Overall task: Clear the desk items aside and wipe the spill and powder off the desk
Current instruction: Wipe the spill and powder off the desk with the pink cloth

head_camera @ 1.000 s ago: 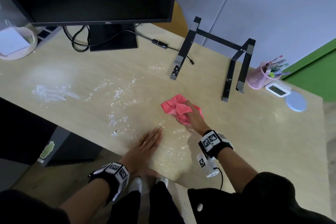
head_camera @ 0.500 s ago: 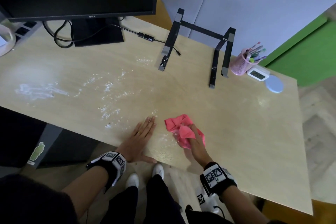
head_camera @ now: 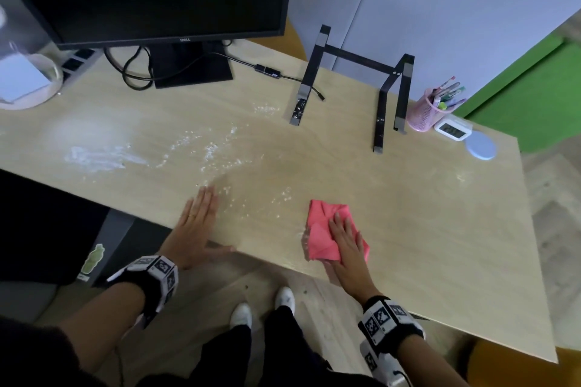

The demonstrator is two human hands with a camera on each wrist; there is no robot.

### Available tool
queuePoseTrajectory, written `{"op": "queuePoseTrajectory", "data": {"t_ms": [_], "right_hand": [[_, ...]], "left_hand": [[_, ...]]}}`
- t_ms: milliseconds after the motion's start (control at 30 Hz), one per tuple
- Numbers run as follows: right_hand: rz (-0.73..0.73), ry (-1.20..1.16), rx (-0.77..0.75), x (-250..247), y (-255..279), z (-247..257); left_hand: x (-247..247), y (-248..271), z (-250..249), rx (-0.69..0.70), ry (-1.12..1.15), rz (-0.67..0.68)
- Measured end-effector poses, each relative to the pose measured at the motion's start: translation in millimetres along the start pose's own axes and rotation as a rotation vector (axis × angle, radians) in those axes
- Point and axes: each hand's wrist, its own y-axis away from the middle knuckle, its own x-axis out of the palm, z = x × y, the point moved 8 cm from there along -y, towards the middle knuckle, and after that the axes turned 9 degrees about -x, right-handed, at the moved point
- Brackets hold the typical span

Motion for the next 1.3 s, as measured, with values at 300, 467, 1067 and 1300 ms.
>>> {"op": "queuePoseTrajectory", "data": {"t_ms": [300,467,1067,1300], "right_hand": [[-0.103,-0.061,0.206,24,5,25],[-0.184,-0.205,0.415,41,0,36],[-0.304,-0.521,0.497,64,-95,100],[0.101,-0.304,0.151,65,-116,102]], "left_hand": [[21,18,54,-0.129,-0.015,0.159],[29,14,55,-0.144,0.017,0.223],[28,13,55,-0.122,0.040,0.196],[23,15,53,-0.110,0.032,0.154]]}}
